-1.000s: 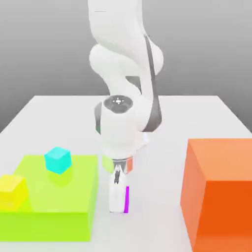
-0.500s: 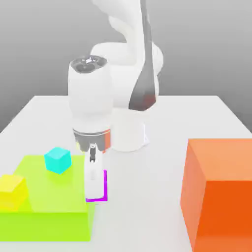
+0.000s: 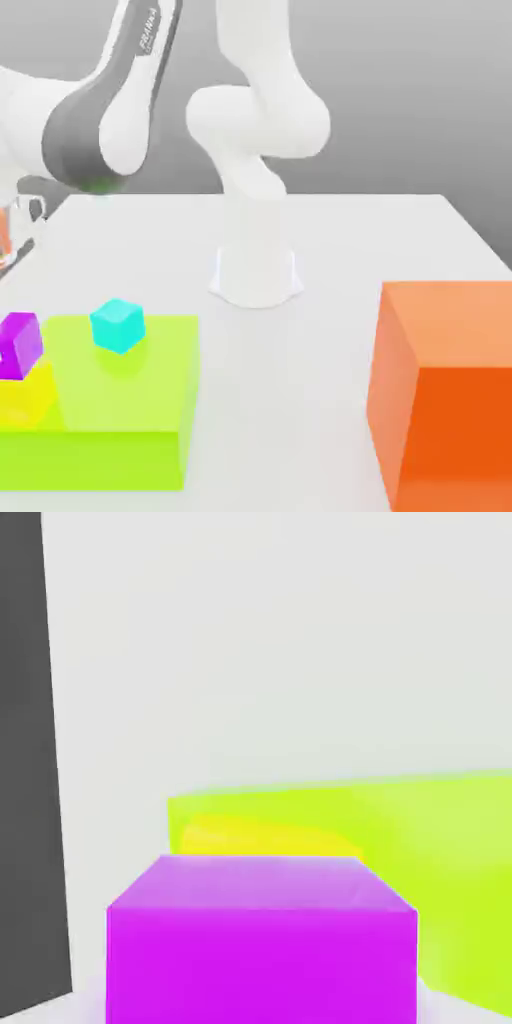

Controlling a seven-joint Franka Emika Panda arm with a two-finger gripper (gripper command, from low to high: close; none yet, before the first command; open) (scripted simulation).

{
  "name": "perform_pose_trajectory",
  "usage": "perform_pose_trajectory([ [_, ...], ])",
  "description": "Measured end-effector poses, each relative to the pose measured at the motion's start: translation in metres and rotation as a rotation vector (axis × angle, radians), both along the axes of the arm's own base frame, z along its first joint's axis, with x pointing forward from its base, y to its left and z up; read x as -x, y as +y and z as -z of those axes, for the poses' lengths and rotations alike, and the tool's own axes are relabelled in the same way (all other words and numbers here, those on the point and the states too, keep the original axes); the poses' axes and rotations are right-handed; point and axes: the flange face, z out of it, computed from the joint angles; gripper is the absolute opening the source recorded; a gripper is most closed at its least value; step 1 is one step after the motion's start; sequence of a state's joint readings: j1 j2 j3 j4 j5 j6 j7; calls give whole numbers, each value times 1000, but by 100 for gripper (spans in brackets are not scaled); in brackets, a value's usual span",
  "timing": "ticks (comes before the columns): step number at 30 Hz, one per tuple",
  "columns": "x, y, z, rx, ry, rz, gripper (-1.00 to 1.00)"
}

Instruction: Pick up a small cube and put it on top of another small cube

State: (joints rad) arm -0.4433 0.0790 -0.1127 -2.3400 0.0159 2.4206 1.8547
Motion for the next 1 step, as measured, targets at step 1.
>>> perform_pose_trajectory([
  [1,0,0,0,0,0,0,100],
])
